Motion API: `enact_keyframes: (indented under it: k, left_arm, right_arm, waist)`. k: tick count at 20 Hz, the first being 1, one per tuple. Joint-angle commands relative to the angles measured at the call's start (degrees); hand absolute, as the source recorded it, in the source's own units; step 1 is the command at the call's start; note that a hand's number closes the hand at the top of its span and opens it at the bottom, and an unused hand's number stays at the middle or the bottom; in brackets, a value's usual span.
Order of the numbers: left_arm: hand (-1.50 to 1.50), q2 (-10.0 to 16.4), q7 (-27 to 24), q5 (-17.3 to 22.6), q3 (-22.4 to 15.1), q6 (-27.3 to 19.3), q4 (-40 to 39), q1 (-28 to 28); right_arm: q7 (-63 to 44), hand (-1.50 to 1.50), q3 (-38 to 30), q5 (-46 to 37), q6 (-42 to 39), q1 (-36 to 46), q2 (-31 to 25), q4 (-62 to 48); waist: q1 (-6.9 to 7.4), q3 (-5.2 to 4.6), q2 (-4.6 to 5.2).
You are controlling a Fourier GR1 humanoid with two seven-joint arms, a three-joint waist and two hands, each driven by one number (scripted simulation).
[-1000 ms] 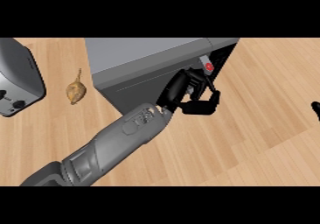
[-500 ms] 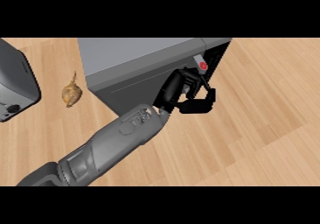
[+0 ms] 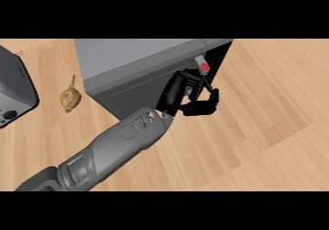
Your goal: Pick up the milk, place it into the microwave and close the microwave
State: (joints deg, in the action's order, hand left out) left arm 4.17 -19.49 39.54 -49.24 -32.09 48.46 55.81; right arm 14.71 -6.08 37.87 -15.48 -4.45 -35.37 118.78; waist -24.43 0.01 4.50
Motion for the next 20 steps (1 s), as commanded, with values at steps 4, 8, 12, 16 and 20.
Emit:
enact_keyframes:
  k: [4,8,12,16,20]
  left_arm:
    - [1.50,-3.96,0.45,0.50,-0.17,0.07,-2.48,6.19]
    - [1.50,-3.95,-0.11,1.26,0.05,-1.09,-2.18,6.26]
    - [1.50,-3.95,-0.65,1.74,-0.16,-1.90,-2.29,5.94]
    - [1.50,-3.94,-0.82,2.17,-0.75,-2.71,-2.04,5.84]
    - [1.50,-4.08,-0.23,6.23,5.92,-11.70,-6.57,2.44]
  right_arm:
    - [-0.89,-1.50,-1.24,2.41,-0.65,1.71,-1.17,-0.73]
    - [-1.61,-1.50,-1.68,3.71,-0.73,1.86,-1.60,-0.71]
    - [-1.79,-1.50,-2.86,4.93,-1.11,2.40,-2.28,-1.25]
    - [-2.54,-1.50,-3.21,6.53,-1.53,3.35,-3.07,-0.74]
    - [-2.82,-1.50,-4.27,7.46,-1.08,2.46,-3.02,-0.87]
  waist:
    - [-1.36,0.20,0.98]
    - [-1.90,0.14,0.74]
    - [-2.43,0.22,0.89]
    - [-2.68,0.13,0.67]
    - [0.82,0.05,0.54]
